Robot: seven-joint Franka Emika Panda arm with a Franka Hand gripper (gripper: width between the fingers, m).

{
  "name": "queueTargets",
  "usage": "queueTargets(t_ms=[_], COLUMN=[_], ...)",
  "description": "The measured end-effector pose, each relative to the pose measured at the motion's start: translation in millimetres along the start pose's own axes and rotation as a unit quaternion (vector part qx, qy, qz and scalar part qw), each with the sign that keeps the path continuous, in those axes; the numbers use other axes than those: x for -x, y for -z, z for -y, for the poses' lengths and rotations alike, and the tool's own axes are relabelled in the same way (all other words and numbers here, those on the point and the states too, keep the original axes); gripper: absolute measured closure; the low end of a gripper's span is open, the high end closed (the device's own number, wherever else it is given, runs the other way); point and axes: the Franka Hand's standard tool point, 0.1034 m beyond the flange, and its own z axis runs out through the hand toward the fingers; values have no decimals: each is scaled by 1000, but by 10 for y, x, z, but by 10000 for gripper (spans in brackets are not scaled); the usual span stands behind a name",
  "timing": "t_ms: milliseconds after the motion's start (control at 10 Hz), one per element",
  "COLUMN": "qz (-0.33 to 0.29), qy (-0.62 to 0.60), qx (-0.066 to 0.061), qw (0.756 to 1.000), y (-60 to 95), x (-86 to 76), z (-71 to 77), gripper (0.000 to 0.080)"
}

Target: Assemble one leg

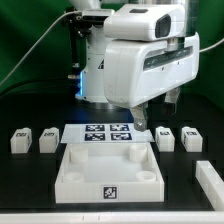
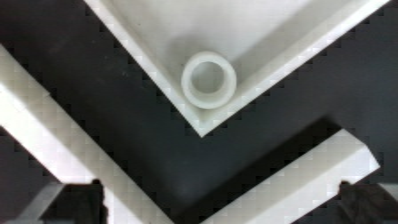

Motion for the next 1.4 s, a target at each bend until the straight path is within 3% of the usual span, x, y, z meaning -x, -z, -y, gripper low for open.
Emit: queueTargets(t_ms=[300, 400, 600, 700, 900, 1100, 1200, 1400], qz=[0, 9, 8, 7, 9, 5, 3, -2], qy=[9, 173, 180, 202, 342, 434, 438, 424], qx=[0, 6, 6, 8, 4, -6, -15, -26], qw=[1000, 985, 984, 979, 940, 901, 899, 905], y=[0, -1, -13, -50, -198, -500, -660, -922], x=[2, 41, 73, 221, 688, 1096, 1205, 1276], z=[-2, -40, -22, 68, 267, 398, 442, 541], gripper=[149, 149, 149, 149, 149, 149, 149, 149])
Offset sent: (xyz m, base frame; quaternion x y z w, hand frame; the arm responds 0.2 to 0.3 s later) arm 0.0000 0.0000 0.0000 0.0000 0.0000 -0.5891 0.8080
